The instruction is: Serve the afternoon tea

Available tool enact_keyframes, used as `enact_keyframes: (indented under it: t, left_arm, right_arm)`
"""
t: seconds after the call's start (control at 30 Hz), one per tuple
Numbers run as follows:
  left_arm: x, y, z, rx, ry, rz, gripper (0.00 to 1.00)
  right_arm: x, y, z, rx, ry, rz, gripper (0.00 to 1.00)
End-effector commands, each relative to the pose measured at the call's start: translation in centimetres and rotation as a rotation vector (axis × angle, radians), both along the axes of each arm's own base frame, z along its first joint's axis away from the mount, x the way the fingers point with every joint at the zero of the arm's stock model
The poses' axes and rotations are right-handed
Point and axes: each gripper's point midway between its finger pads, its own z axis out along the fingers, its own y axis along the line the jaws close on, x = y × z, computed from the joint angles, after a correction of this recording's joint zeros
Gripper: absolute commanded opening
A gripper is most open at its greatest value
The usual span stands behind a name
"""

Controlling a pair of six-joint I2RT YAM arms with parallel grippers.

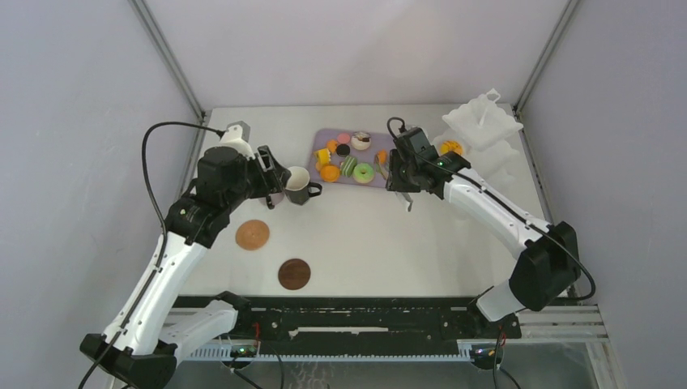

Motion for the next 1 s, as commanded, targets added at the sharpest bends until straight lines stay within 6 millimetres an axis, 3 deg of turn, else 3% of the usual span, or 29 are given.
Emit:
enact_keyframes:
  t: [0.0, 0.2, 0.57, 0.97]
  left_arm:
    - [-0.1, 0.8, -0.7, 0.048, -0.005, 0.006, 0.67]
    - [0.4, 1.1, -1.2, 0.082, -0.003, 0.015, 0.67]
    - [0.9, 1.0, -1.9, 0.100, 0.008, 0.011, 0.67]
    - [1.2, 1.0, -2.5, 0.114, 0.020, 0.012, 0.67]
  right_arm:
    - [3.4, 1.9, 2.7, 0.128, -0.097, 0.010, 0.44]
    - [5.2, 2.8, 1.8, 0.209, -0.053, 0.018, 0.45]
    - [6.3, 3.2, -0.8, 0.235, 0.023, 0.019, 0.47]
    - [7.0, 3.2, -2.1, 0.277, 0.068, 0.013, 0.45]
